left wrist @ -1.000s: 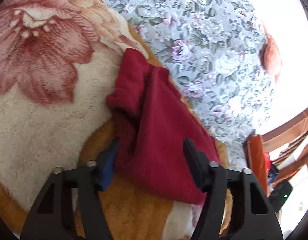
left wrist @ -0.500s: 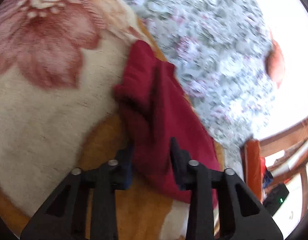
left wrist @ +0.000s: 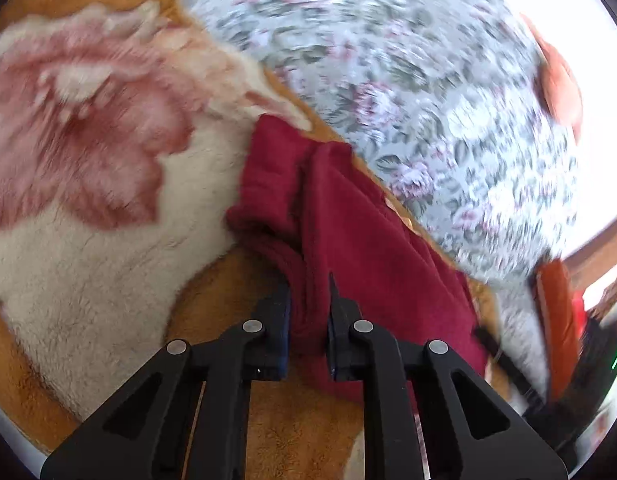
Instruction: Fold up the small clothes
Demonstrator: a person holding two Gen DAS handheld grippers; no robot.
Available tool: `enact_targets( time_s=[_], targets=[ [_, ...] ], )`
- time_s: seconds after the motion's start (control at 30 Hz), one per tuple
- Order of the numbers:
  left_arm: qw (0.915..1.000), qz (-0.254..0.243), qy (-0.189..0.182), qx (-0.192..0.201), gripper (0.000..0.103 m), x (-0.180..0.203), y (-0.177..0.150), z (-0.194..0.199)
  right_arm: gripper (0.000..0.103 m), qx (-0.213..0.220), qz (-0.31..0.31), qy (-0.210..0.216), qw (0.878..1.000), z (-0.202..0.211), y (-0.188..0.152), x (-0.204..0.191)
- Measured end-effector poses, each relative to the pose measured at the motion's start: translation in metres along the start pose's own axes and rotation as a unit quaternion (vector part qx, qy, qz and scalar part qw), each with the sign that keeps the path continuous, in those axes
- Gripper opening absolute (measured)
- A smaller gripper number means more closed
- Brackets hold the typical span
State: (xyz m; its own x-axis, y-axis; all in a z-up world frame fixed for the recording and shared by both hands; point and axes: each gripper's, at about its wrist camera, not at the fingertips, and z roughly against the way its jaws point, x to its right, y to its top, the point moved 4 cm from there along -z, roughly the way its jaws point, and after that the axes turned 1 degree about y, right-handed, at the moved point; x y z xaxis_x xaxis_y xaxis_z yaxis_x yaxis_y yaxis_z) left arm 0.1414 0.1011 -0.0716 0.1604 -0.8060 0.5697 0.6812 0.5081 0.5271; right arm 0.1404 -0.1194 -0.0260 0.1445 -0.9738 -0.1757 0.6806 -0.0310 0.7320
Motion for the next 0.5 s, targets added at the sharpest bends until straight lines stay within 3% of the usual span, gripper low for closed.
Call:
enact_targets(
  time_s=[0.07,0.13,0.17,0.27,0.4,0.5],
  targets=[
    [0.9983,-0.054,0.018,0.012,0.011,0.021,-0.003,0.002,0.025,-0.029,-0.013,0.071,0.997,-0.009,0.029,-0.011],
    [0.9897,-0.133,0.043,0.030,0.011,0.050,-0.010,0.003,0.027,-0.064,-0.030,0.151,0.986,-0.020,0.056,-0.025],
    [0.9855,-0.159,0.048,0.036,0.012,0.058,-0.014,0.003,0.030,-0.092,-0.051,0.203,0.974,-0.029,0.075,-0.032],
    [0.9669,-0.243,0.054,0.056,0.012,0.087,-0.028,0.006,0.043,-0.156,-0.113,0.298,0.935,-0.060,0.108,-0.042],
    [0.9515,-0.297,0.041,0.070,0.012,0.104,-0.039,0.011,0.065,-0.212,-0.169,0.332,0.903,-0.106,0.119,-0.036],
    [0.9430,-0.326,0.027,0.064,0.012,0.111,-0.045,0.009,0.067,-0.239,-0.226,0.341,0.881,-0.134,0.112,-0.022]
  ],
)
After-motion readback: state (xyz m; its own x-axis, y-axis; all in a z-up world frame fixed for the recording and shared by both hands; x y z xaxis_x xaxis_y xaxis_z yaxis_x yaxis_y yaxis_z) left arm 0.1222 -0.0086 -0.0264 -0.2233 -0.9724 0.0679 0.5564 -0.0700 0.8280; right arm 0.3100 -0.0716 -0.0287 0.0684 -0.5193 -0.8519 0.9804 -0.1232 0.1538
